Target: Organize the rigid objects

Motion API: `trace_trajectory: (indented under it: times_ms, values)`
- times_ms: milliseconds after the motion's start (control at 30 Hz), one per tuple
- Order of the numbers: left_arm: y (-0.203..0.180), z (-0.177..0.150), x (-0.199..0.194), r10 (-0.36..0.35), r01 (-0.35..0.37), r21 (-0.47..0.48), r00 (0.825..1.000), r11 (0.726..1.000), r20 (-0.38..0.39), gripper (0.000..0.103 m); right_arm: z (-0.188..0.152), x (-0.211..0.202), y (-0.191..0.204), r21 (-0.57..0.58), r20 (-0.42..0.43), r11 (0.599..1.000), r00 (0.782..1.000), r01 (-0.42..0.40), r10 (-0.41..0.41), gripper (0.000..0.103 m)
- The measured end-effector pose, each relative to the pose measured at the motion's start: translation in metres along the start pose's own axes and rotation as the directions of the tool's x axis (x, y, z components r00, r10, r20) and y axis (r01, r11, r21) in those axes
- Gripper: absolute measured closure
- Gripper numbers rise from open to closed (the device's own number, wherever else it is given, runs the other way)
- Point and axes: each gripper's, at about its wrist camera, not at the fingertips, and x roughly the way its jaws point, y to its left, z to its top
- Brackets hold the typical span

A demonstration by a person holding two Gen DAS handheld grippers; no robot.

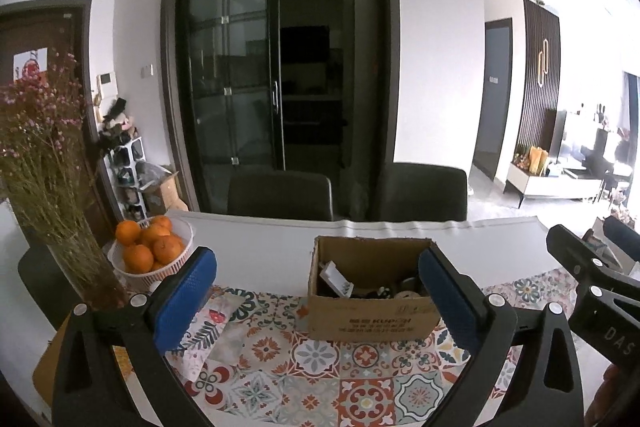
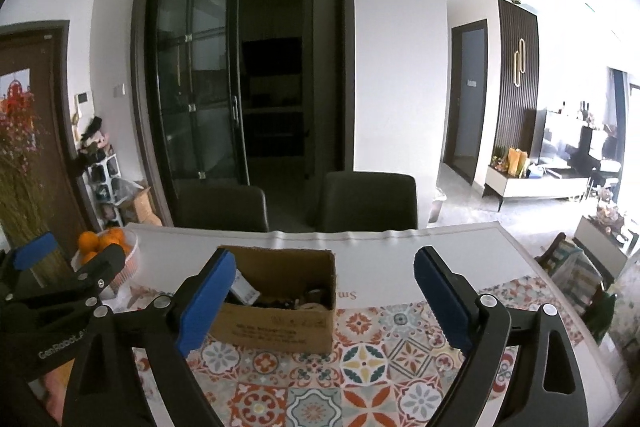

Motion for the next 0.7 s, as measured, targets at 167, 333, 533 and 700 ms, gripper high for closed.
trace_trajectory:
  times_ms: [167, 333, 533, 700]
  values:
    - [0.000, 0.002, -0.012, 0.002, -0.002, 0.001, 0.999, 1.000, 0.035, 0.000, 0.002, -0.010, -0.002, 0.011, 0.019, 1.000, 1.000, -0.017, 0.017, 0.011]
    - [0.001, 0.003, -0.020, 0.005, -0.005, 0.001, 0.999, 1.000, 0.054, 0.000, 0.002, -0.017, -0.003, 0.015, 0.036, 1.000, 0.999, -0.025, 0.025, 0.011]
    - [0.000, 0.004, -0.024, 0.017, -0.017, 0.005, 0.998, 1.000, 0.067, 0.000, 0.002, -0.021, -0.002, 0.008, 0.048, 1.000, 0.999, -0.018, 0.018, 0.010]
    - [-0.002, 0.005, -0.028, 0.018, -0.018, 0.007, 0.997, 1.000, 0.078, 0.000, 0.003, -0.023, -0.003, 0.006, 0.049, 1.000, 0.999, -0.020, 0.020, 0.010]
